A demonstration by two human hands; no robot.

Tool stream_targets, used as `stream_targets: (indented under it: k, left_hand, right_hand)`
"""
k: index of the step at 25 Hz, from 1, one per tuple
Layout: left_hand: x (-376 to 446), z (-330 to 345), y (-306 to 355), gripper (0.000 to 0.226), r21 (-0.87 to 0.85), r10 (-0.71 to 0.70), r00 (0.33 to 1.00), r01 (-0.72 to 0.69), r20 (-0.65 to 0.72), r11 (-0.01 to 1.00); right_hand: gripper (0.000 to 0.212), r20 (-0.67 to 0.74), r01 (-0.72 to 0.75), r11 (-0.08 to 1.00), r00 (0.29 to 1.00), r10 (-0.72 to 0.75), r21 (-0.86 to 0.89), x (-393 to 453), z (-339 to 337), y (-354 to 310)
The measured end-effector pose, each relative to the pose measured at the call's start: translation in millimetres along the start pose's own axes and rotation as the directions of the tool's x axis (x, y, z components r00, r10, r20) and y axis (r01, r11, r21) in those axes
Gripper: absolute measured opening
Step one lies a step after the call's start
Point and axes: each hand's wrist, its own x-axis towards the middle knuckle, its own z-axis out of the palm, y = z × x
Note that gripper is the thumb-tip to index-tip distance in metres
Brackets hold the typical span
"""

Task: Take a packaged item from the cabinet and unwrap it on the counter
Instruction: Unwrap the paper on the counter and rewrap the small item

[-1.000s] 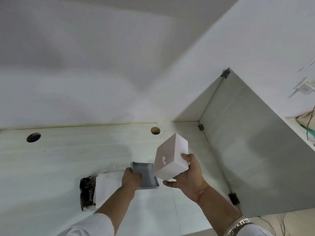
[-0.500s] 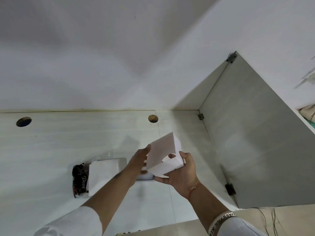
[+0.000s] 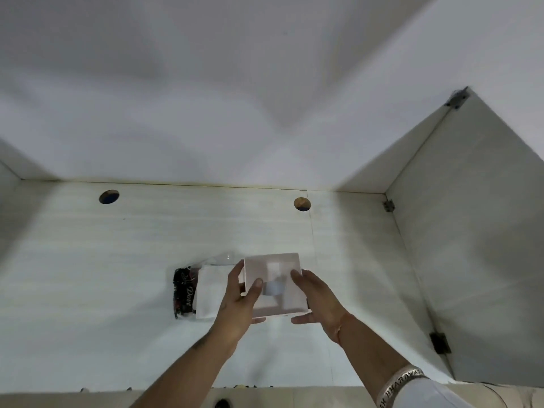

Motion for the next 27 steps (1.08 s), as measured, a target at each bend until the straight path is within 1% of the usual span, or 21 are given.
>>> stream_targets:
  k: [2,3,4,5,6,7,9,10,11,12,13,14,15,16,18,19,21,23,24,27]
  left_hand:
    - [-7,-19,-4,0.057,-0.024,0.015,0.997,-0.017,-0.079,1.000]
    - [-7,-30,-4,0.056,-0.037,0.034,0.991,-0.039,-0.129,0.999]
    - [-7,-43,-5,0.054,-0.040,0.063,0.982,-0.071,-0.179,0.997]
    - [-6,-57,-3,0.052,-0.030,0.096,0.971,-0.105,-0.221,0.994]
    - [-4,-68,0,0.053,-0.021,0.117,0.963,-0.126,-0.242,0.992]
    - [-3,-80,5,0.055,-0.020,0.126,0.958,-0.136,-0.256,0.990]
    - [-1,-100,16,0.055,-0.043,0.129,0.948,-0.147,-0.290,0.988]
    - [2,-110,20,0.055,-0.050,0.128,0.942,-0.150,-0.310,0.987]
    - [3,-117,24,0.057,-0.053,0.132,0.939,-0.156,-0.318,0.986]
    - [4,-125,25,0.060,-0.053,0.139,0.936,-0.164,-0.322,0.985]
    - [5,-131,26,0.063,-0.053,0.147,0.937,-0.173,-0.318,0.983]
    - [5,-136,27,0.065,-0.059,0.154,0.938,-0.181,-0.310,0.982]
    - [5,-139,26,0.066,-0.073,0.153,0.941,-0.183,-0.303,0.980]
    - [6,-142,26,0.066,-0.090,0.150,0.942,-0.185,-0.300,0.979]
    - [5,-145,26,0.068,-0.113,0.147,0.938,-0.190,-0.314,0.975]
    - [6,-147,27,0.067,-0.119,0.144,0.936,-0.191,-0.322,0.974]
    - [8,-148,26,0.064,-0.128,0.131,0.937,-0.181,-0.324,0.975]
    - [9,-149,27,0.057,-0.123,0.124,0.938,-0.172,-0.325,0.977]
    - [9,-150,26,0.055,-0.117,0.129,0.937,-0.175,-0.326,0.978]
    - [12,-151,25,0.056,-0.114,0.134,0.934,-0.180,-0.330,0.977]
  right_hand:
    - [0.047,-0.007,-0.087,0.996,0.996,0.087,-0.005,14,16,6]
    - [0.045,-0.051,-0.108,0.993,0.993,0.106,-0.036,25,25,11]
    - [0.039,-0.121,-0.089,0.985,0.990,0.071,-0.146,38,35,16]
    - [0.037,-0.156,-0.027,0.946,0.987,-0.025,-0.322,50,48,20]
    - [0.040,-0.131,0.049,0.875,0.983,-0.127,-0.481,61,61,22]
    - [0.044,-0.074,0.132,0.798,0.974,-0.215,-0.588,70,76,19]
    - [0.052,0.053,0.249,0.648,0.951,-0.306,-0.720,90,105,4]
    - [0.057,0.139,0.301,0.544,0.938,-0.318,-0.784,98,120,-7]
    - [0.066,0.226,0.337,0.457,0.933,-0.280,-0.823,105,131,-18]
    - [0.077,0.287,0.346,0.403,0.937,-0.201,-0.847,112,144,-27]
    - [0.085,0.313,0.330,0.367,0.944,-0.107,-0.870,121,153,-34]
    - [0.086,0.311,0.299,0.331,0.950,-0.017,-0.895,127,160,-37]
    - [0.084,0.286,0.263,0.263,0.957,0.052,-0.928,132,164,-38]
    - [0.083,0.250,0.232,0.184,0.964,0.085,-0.955,139,167,-35]
    - [0.079,0.172,0.168,0.059,0.982,0.076,-0.984,148,173,-28]
    - [0.073,0.146,0.144,0.038,0.988,0.053,-0.989,153,175,-24]
    - [0.062,0.124,0.124,0.045,0.992,0.010,-0.991,158,176,-22]
    - [0.058,0.105,0.103,0.102,0.994,0.018,-0.989,157,172,-24]
    - [0.063,0.097,0.092,0.125,0.995,0.034,-0.988,158,170,-23]
    - [0.096,0.151,0.137,0.169,0.986,0.072,-0.976,159,159,-20]
